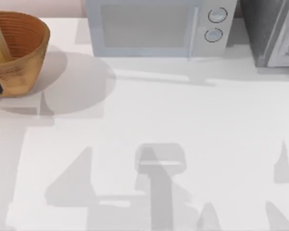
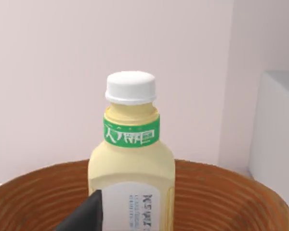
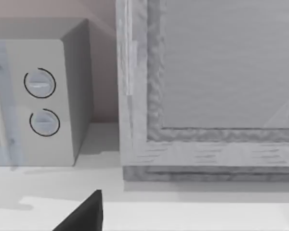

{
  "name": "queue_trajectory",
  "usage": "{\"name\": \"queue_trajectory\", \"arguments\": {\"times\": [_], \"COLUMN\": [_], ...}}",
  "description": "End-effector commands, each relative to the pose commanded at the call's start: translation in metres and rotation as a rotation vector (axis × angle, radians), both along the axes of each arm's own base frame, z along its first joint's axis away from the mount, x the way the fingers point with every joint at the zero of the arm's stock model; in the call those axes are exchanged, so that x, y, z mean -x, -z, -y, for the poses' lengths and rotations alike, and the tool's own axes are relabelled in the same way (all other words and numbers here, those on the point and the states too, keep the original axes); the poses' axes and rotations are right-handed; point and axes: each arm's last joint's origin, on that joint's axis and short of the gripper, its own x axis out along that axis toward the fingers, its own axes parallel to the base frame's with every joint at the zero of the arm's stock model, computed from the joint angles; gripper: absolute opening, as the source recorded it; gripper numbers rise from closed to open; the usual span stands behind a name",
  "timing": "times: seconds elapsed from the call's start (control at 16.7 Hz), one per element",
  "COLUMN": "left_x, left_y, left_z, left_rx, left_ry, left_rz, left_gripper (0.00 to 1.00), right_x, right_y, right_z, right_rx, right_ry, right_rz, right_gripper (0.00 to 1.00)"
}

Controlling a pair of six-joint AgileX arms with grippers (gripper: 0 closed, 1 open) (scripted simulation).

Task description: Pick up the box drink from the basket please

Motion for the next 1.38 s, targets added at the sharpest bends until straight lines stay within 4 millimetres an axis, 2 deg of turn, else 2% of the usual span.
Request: {"name": "queue_trajectory", "arguments": {"times": [0.24, 0.42, 0.6, 0.84, 1.08, 1.2, 1.38], "left_x": [-0.059, -0.095, -0.121, -0.136, -0.136, -0.136, -0.146], "left_y": [0.016, 0.041, 0.070, 0.094, 0.095, 0.089, 0.094], "left_z": [-0.013, -0.023, -0.031, -0.038, -0.038, -0.036, -0.037], "left_rx": [0.000, -0.001, -0.002, -0.004, -0.004, -0.011, -0.004], "left_ry": [0.001, 0.002, 0.002, 0.001, 0.001, 0.003, 0.001], "left_rz": [-0.006, -0.013, -0.020, -0.023, -0.023, -0.005, -0.024], "left_gripper": [1.00, 1.00, 1.00, 1.00, 1.00, 1.00, 1.00], "right_x": [0.000, 0.000, 0.000, 0.000, 0.000, 0.000, 0.000], "right_y": [0.000, 0.000, 0.000, 0.000, 0.000, 0.000, 0.000], "right_z": [0.000, 0.000, 0.000, 0.000, 0.000, 0.000, 0.000], "right_rx": [0.000, 0.000, 0.000, 0.000, 0.000, 0.000, 0.000], "right_ry": [0.000, 0.000, 0.000, 0.000, 0.000, 0.000, 0.000], "right_rz": [0.000, 0.000, 0.000, 0.000, 0.000, 0.000, 0.000], "right_gripper": [1.00, 1.00, 1.00, 1.00, 1.00, 1.00, 1.00]}}
